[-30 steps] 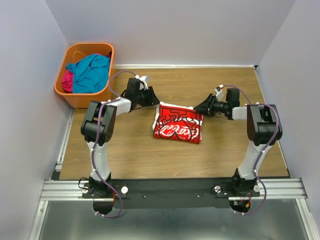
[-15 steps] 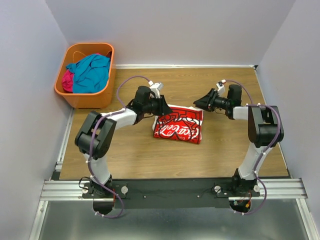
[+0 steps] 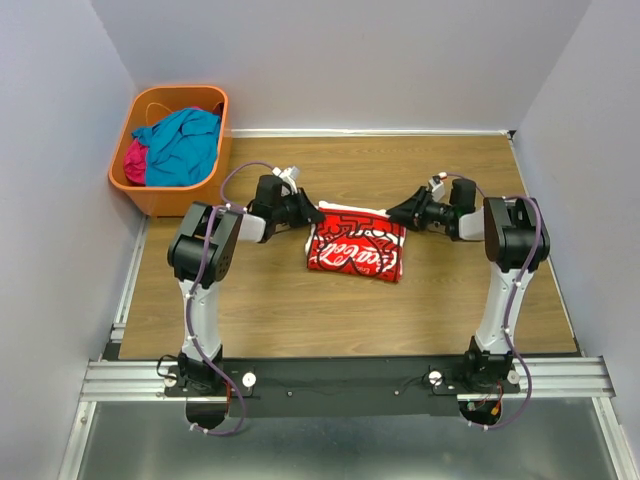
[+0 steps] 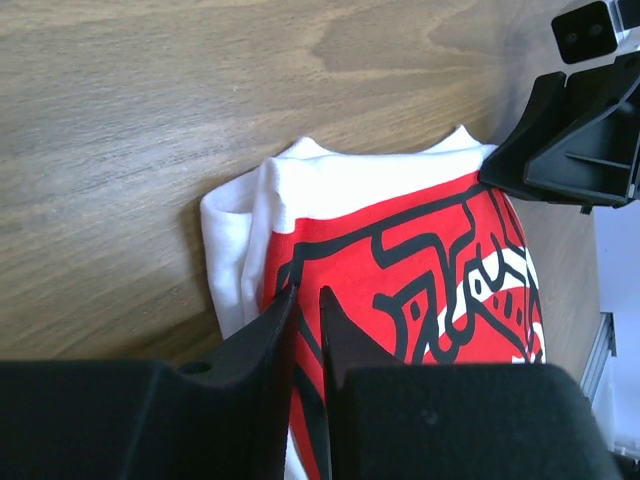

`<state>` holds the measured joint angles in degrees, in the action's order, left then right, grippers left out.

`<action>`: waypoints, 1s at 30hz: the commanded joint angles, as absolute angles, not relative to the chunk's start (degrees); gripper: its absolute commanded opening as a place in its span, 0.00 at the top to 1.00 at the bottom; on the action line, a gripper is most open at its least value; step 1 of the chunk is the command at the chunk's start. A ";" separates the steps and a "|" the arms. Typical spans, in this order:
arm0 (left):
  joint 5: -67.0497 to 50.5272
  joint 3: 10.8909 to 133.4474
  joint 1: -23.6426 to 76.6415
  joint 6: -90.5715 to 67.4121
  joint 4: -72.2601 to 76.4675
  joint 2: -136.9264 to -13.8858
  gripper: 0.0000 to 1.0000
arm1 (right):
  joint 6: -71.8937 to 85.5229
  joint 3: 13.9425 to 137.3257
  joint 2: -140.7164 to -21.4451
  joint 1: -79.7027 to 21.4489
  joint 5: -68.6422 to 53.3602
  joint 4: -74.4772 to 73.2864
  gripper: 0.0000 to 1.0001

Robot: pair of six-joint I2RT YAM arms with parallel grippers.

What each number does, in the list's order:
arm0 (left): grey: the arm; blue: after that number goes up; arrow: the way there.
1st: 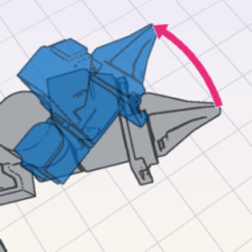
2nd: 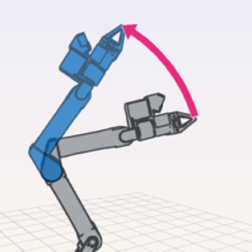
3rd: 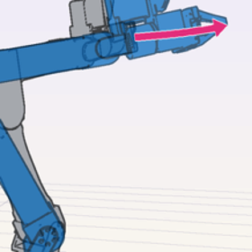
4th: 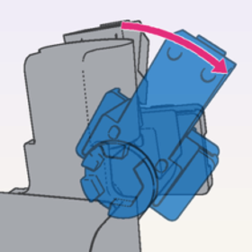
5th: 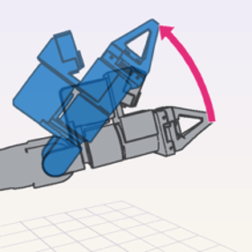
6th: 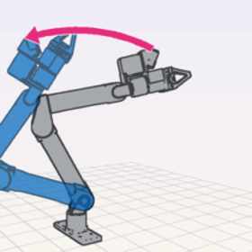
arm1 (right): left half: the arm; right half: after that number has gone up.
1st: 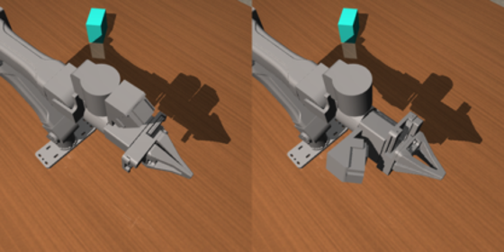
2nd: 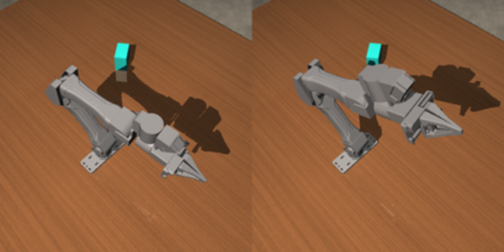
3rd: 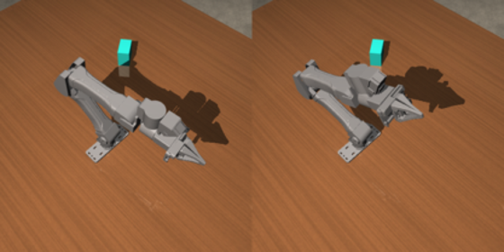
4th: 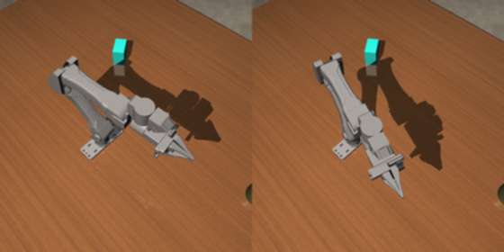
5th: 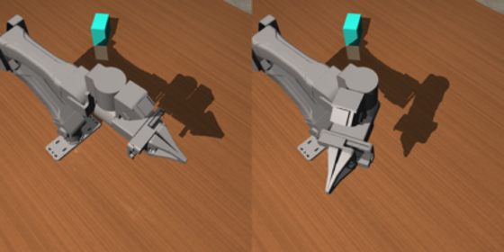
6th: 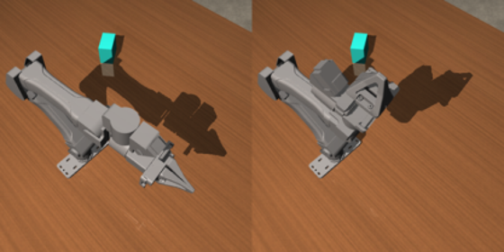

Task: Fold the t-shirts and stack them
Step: Fold the tshirt

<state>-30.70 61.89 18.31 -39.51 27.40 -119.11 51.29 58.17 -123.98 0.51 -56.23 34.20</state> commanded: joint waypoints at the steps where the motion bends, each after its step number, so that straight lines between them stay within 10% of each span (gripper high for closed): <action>1: -31.46 62.14 16.44 -39.73 28.04 -120.41 0.78 | 50.45 59.24 -127.27 2.55 -53.26 33.40 0.54; 14: -37.61 56.79 16.52 -39.12 27.16 -103.22 0.38 | 54.14 50.20 -106.37 -2.19 -58.89 33.13 0.51; 30: -38.77 34.38 19.96 -47.72 37.52 -103.00 0.64 | 46.94 34.20 -113.54 -8.88 -54.41 36.11 0.48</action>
